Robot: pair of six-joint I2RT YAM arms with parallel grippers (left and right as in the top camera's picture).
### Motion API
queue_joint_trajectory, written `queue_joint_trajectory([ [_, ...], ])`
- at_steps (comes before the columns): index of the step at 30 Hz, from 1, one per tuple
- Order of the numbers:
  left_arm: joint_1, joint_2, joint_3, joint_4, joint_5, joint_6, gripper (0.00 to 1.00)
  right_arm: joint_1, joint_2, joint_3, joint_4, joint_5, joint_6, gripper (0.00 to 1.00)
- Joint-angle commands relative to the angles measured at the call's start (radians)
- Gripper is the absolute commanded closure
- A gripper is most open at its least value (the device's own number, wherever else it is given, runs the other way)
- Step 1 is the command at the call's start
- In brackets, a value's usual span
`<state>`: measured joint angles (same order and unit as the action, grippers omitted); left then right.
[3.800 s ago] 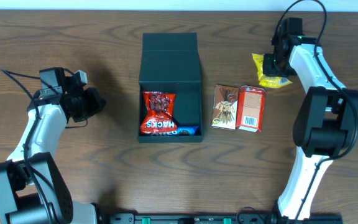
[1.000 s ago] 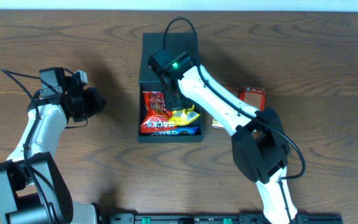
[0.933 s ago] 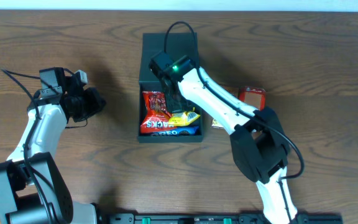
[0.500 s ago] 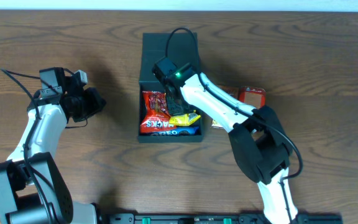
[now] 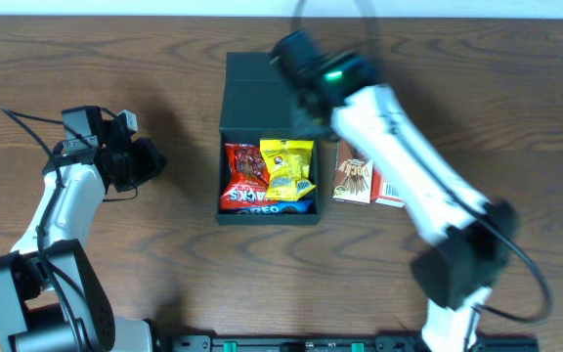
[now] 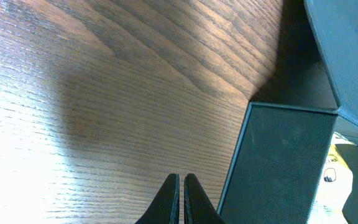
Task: Pack container
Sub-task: 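Grasp the brown Pocky box with the right gripper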
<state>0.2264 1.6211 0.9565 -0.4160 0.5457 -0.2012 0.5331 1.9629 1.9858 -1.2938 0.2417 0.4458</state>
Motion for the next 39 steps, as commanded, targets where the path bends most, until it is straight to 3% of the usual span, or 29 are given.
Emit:
queue_joint_trajectory([
  [1, 0.004, -0.017, -0.005, -0.004, -0.006, 0.022, 0.94, -0.105, 0.007, -0.034, -0.016, 0.019, -0.006, 0.51],
  [7, 0.004, -0.017, -0.005, -0.002, -0.006, 0.022, 0.94, -0.179, 0.036, -0.242, 0.108, -0.19, -0.006, 0.28],
  [11, 0.004, -0.017, -0.005, -0.002, -0.006, 0.022, 0.94, -0.17, 0.037, -0.361, 0.18, -0.201, -0.006, 0.23],
  [20, 0.004, -0.017, -0.005, -0.002, -0.006, 0.022, 0.94, -0.173, 0.048, -0.532, 0.288, -0.201, -0.005, 0.2],
  [31, 0.002, -0.017, -0.005, -0.004, 0.032, 0.023, 0.94, -0.185, 0.111, -0.58, 0.345, -0.202, 0.002, 0.12],
  [35, 0.002, -0.017, -0.005, -0.006, 0.032, 0.022, 0.94, -0.185, 0.117, -0.58, 0.36, -0.202, 0.002, 0.13],
  [39, 0.002, -0.017, -0.005, -0.007, 0.032, 0.022, 0.94, -0.185, 0.117, -0.58, 0.38, -0.209, 0.002, 0.21],
])
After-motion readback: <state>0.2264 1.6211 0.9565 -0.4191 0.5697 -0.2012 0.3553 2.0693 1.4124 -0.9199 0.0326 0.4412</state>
